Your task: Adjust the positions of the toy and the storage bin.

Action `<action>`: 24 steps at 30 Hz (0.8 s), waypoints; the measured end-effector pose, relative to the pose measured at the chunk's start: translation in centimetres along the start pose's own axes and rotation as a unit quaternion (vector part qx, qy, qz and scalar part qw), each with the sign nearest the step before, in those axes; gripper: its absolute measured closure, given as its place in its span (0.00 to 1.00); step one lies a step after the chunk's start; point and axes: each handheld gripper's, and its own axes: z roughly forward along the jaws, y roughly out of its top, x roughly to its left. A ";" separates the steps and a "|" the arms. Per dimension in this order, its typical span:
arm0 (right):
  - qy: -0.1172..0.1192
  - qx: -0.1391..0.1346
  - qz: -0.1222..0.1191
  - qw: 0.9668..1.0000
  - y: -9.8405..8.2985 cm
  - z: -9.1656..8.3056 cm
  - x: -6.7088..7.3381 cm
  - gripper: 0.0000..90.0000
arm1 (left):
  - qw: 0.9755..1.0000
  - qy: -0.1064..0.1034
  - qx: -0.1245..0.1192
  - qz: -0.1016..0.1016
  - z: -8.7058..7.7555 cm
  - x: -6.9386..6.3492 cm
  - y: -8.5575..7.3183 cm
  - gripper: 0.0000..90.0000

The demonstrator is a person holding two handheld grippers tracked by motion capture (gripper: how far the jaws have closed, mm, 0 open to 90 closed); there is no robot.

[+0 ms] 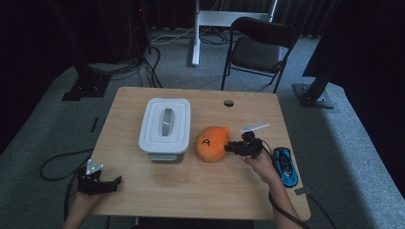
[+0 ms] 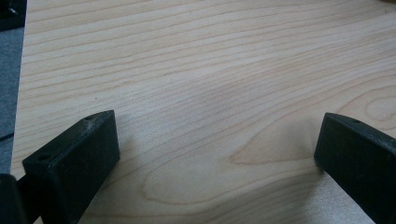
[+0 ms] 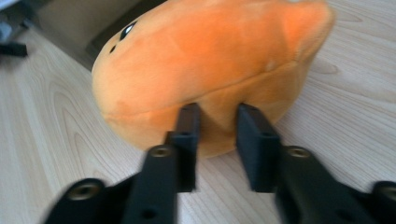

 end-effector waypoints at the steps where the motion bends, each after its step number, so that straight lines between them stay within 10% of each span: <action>1: -0.002 -0.001 -0.004 1.000 0.0 0.0 0.2 0.92 | 1.000 0.000 0.000 0.000 0.0 0.0 0.0 0.00; 22: 0.034 0.019 -0.063 0.997 -1.2 0.7 5.6 0.99 | 1.000 0.000 0.000 0.000 0.0 0.0 0.0 0.00; 24: 0.035 0.007 -0.050 0.998 -1.1 0.4 5.5 0.86 | 1.000 0.000 0.000 0.000 0.0 0.0 0.0 0.00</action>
